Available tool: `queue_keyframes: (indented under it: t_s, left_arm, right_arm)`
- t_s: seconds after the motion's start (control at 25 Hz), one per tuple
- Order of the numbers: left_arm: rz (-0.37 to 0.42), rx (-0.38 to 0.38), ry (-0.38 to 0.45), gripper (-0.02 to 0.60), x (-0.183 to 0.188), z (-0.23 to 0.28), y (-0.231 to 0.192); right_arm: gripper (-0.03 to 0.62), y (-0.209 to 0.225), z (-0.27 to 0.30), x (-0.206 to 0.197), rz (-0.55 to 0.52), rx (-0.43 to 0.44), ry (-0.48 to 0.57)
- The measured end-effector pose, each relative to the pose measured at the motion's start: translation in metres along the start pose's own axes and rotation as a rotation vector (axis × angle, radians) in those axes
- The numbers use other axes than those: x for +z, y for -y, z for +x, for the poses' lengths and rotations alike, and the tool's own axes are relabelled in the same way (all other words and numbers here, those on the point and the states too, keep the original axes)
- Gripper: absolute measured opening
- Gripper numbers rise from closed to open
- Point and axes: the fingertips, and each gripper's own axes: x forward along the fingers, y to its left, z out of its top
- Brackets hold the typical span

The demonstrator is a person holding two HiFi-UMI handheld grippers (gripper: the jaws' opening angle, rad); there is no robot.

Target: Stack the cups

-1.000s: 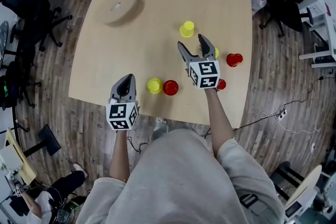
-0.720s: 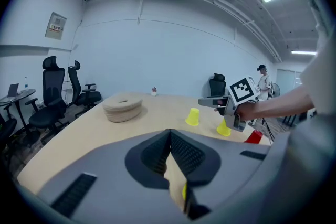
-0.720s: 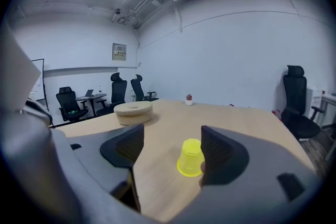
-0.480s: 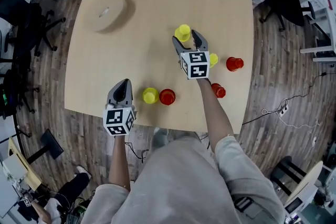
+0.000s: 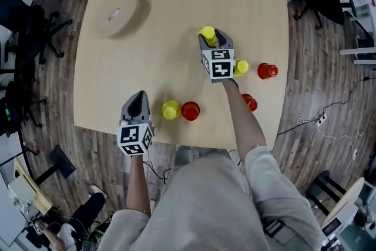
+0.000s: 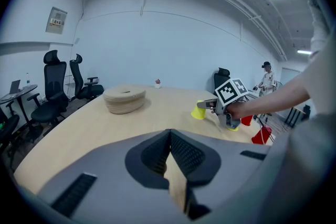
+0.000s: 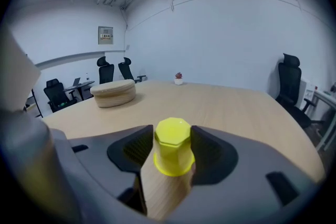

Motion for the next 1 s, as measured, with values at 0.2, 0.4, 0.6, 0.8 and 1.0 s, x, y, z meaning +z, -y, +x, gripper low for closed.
queue_keyframes:
  t_s: [0.2,0.4,0.6,0.8,1.0]
  left_arm:
    - [0.003,-0.003,0.006,0.012,0.002,-0.002,-0.001]
    - [0.016,-0.018,0.02,0.012,0.008,-0.007,0.002]
    - [0.037,-0.043,0.04,0.012,0.011,-0.014,0.012]
    - [0.056,-0.065,0.056,0.012,0.013,-0.03,0.024]
    - [0.066,-0.083,0.08,0.012,0.012,-0.046,0.033]
  right_arm:
    - [0.215,-0.003,-0.007,0.003,-0.009,0.0,0.011]
    - [0.215,-0.021,-0.036,0.019,-0.03,0.025,0.067]
    - [0.213,-0.042,-0.086,0.03,-0.055,0.045,0.135]
    - [0.212,-0.059,-0.145,0.036,-0.075,0.062,0.188]
    - [0.212,-0.078,-0.195,0.024,-0.104,0.067,0.21]
